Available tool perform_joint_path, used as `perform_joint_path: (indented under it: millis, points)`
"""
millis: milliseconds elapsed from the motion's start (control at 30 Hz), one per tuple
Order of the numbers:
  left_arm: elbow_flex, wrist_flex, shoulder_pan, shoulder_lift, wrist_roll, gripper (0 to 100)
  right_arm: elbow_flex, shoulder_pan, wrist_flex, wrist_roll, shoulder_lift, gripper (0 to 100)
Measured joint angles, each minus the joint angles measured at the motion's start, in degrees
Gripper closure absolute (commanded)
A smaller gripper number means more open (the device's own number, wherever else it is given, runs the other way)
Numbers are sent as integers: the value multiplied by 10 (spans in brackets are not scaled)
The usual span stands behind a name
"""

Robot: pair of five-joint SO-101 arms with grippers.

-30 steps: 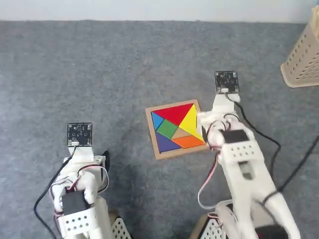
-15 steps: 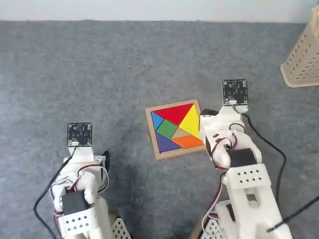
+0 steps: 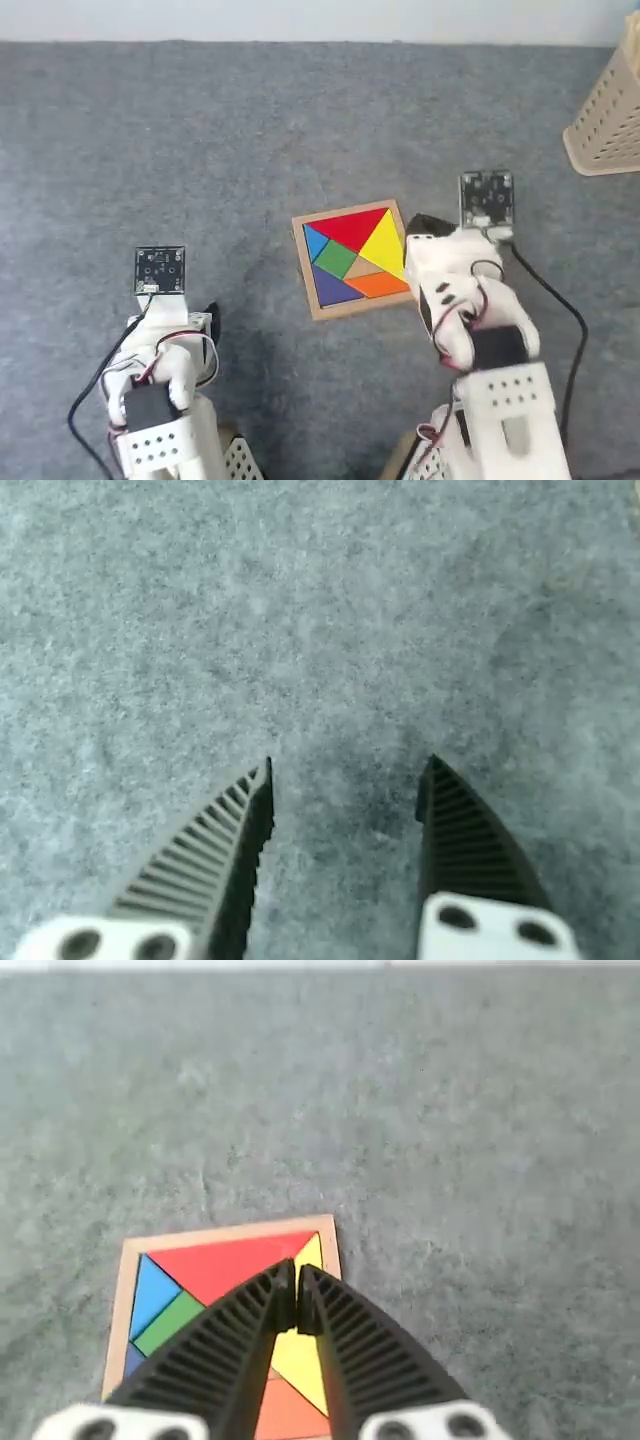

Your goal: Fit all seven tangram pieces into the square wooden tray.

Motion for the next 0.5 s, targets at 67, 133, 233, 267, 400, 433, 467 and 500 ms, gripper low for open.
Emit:
perform_joint_path:
  millis: [67,133,233,267,400,433,467,500]
  points:
    - [0,0,0,0,0,775,33,0,-13,0,-37,993]
    - [0,0,0,0,0,775,68,0,-46,0,-69,993]
    - [0,0,0,0,0,775,121,0,-115,0,-110,993]
    - [0,0,0,0,0,775,137,0,-140,0,-120,993]
    - [0,0,0,0,0,775,200,0,-247,0,-149,993]
    - [0,0,0,0,0,775,210,0,-269,0,-154,993]
    - [0,0,0,0,0,775,215,0,-286,0,-155,993]
    - [0,0,0,0,0,775,219,0,-299,0,-155,993]
